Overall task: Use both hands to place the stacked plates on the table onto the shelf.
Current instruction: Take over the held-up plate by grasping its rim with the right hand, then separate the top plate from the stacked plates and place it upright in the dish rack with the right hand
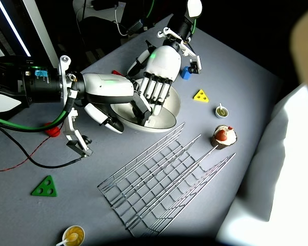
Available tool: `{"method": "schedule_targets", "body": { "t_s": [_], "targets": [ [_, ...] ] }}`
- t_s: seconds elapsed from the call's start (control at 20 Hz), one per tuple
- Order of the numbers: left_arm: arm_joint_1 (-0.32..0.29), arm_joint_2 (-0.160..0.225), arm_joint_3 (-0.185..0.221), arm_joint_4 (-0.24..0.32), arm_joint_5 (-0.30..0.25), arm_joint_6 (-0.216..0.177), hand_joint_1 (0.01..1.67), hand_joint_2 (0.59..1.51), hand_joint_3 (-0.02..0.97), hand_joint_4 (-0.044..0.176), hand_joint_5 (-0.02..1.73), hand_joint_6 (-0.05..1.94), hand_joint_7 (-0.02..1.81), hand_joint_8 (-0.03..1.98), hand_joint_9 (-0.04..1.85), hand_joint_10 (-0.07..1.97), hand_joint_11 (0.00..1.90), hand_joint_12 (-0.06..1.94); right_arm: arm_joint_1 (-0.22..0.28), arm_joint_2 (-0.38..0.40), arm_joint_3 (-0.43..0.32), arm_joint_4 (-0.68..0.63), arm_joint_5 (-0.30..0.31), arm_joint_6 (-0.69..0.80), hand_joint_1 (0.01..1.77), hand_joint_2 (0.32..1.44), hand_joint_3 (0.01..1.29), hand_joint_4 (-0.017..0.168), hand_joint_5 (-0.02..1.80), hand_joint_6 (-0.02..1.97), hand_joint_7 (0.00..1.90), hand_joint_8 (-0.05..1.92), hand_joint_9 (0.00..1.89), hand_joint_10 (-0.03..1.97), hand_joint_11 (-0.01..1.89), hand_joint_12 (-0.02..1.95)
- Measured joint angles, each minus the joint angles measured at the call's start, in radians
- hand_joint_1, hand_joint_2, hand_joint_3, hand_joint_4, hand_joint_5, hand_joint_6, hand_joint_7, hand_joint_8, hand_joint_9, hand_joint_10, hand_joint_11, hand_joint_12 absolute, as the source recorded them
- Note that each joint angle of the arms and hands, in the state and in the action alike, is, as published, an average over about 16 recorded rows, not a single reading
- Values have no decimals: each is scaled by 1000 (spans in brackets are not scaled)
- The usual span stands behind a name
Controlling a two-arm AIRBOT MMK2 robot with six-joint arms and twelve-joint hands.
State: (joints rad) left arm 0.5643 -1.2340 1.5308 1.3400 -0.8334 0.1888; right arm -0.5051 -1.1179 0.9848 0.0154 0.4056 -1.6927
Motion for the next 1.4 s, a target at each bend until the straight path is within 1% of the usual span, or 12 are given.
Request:
{"method": "schedule_targets", "body": {
  "t_s": [0.15, 0.4, 0.6, 0.9, 1.15, 1.4],
  "targets": [
    [-3, 14, 10, -23, -5, 0, 16, 1057, -3, 0, 124, -15, 159, -10, 207, 9, 169, 22, -1, 1, -4, 1, 7, 0, 1486, 892, 15, -5, 890, 345, 969, 254, 983, 463, 900, 953],
    [-8, 58, 26, -67, -25, -5, 16, 1057, -3, 1, 137, 0, 177, -1, 205, 9, 176, 22, -5, 3, -15, 8, 11, 1, 1481, 889, 14, -5, 890, 406, 986, 287, 1015, 496, 925, 1029],
    [-14, 115, 37, -98, -50, -15, 16, 1058, -3, 2, 149, 11, 196, 7, 208, 8, 183, 22, -8, 8, -34, 21, 14, 2, 1476, 889, 14, -5, 891, 461, 999, 317, 1040, 531, 949, 1079],
    [-20, 213, 50, -123, -98, -41, 16, 1058, -3, 1, 156, 20, 212, 13, 213, 8, 187, 23, -1, 28, -84, 53, 5, 0, 1471, 892, 14, -6, 896, 547, 1025, 377, 1085, 600, 984, 1173],
    [-21, 285, 56, -138, -143, -63, 15, 1059, -3, 1, 157, 20, 220, 13, 219, 8, 189, 23, 27, 56, -134, 111, -17, 0, 1469, 894, 14, -4, 920, 644, 1064, 432, 1115, 632, 998, 1229],
    [-22, 338, 63, -154, -180, -76, 15, 1059, -3, 1, 156, 20, 222, 13, 221, 8, 186, 23, 79, 98, -191, 175, -43, 0, 1468, 900, 14, 0, 957, 764, 1101, 471, 1129, 656, 1005, 1252]
  ]
}}
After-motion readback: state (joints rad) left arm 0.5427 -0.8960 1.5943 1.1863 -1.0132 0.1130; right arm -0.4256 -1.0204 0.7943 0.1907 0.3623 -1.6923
